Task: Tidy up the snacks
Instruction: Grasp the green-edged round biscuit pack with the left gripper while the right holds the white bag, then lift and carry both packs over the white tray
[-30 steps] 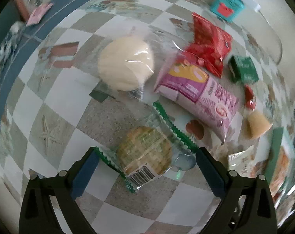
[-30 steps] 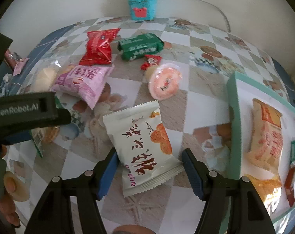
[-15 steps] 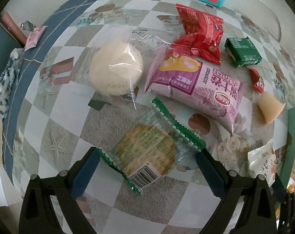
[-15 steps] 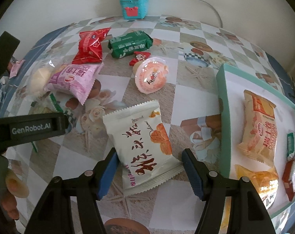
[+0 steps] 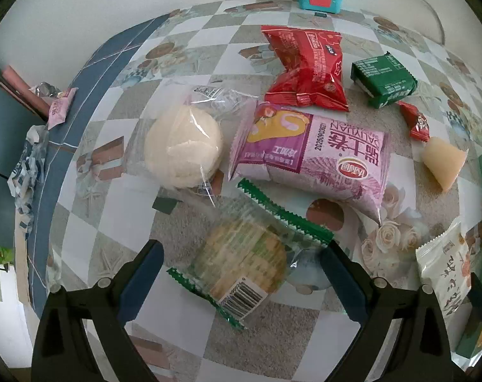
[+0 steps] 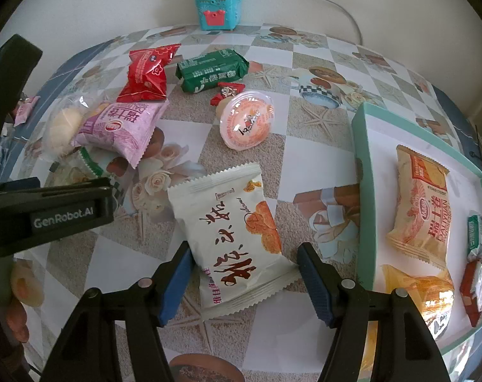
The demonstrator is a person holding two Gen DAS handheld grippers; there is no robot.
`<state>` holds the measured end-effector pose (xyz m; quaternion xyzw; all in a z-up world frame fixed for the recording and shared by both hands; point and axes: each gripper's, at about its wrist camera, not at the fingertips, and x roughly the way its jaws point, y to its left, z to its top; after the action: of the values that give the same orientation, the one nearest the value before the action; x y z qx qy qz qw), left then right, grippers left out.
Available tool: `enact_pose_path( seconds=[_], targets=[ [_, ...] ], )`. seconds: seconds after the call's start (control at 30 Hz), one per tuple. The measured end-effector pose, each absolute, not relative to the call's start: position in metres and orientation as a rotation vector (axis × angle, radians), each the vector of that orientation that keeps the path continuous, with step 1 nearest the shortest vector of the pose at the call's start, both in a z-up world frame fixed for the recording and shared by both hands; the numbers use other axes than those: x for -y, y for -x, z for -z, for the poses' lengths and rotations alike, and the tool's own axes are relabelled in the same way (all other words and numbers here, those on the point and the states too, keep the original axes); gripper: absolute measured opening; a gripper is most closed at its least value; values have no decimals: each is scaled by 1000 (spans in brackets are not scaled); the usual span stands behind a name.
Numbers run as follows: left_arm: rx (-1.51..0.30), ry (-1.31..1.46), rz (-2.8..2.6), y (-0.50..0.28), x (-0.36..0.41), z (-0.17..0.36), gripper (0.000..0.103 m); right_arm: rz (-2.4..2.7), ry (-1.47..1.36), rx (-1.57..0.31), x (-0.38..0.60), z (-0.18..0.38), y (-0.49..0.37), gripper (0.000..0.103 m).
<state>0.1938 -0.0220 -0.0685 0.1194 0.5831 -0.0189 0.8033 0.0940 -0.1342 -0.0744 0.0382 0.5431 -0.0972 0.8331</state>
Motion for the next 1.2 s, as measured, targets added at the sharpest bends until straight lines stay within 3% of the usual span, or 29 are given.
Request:
enact_pose_path(
  seconds=[0.2, 0.3, 0.5, 0.57, 1.2],
  targets=[
    [-1256, -242, 57, -193, 14, 66, 97, 214, -84, -1153, 135, 73, -93, 69],
    [-1262, -212, 97, -191, 8, 60, 81, 217, -84, -1155, 134, 73, -93, 69],
    [-1264, -221, 112, -185, 11, 61, 74, 217, -86, -1157, 134, 72, -93, 68],
    [-1257, -216, 108, -187, 10, 64, 52, 216, -86, -1158, 134, 72, -93, 68],
    [-1279, -122, 76, -192, -12, 67, 51, 227, -89, -1126, 130, 62, -90, 66]
  ],
)
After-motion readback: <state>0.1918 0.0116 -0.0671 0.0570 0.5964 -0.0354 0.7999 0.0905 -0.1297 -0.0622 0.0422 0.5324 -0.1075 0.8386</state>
